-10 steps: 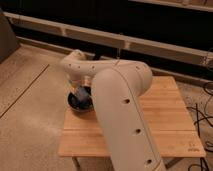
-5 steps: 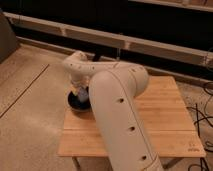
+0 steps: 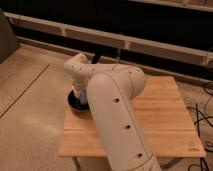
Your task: Place the white sponge in the ceramic bowl
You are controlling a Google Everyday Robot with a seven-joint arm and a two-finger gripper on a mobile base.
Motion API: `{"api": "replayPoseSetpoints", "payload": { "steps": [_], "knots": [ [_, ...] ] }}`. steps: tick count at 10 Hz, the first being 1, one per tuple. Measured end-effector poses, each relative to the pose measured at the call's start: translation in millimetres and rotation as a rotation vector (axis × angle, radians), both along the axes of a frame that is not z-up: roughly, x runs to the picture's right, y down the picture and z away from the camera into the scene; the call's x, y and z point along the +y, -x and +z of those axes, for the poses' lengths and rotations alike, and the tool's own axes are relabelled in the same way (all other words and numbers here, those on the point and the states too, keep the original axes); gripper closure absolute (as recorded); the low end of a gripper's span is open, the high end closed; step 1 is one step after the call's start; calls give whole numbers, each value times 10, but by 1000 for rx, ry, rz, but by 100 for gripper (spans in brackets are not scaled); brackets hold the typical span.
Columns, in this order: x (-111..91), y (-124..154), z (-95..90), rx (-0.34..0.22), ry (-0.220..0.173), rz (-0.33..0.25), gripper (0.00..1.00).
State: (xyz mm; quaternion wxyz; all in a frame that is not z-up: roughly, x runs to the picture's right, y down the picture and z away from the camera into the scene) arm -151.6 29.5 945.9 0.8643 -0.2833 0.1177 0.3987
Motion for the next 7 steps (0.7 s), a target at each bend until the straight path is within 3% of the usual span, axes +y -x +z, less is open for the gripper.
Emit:
{"api": "replayPoseSetpoints", "payload": {
  "steps": [6, 7],
  "knots": [
    [107, -18, 61, 11, 36, -25, 22],
    [104, -22, 64, 13, 37, -26, 20]
  ]
}}
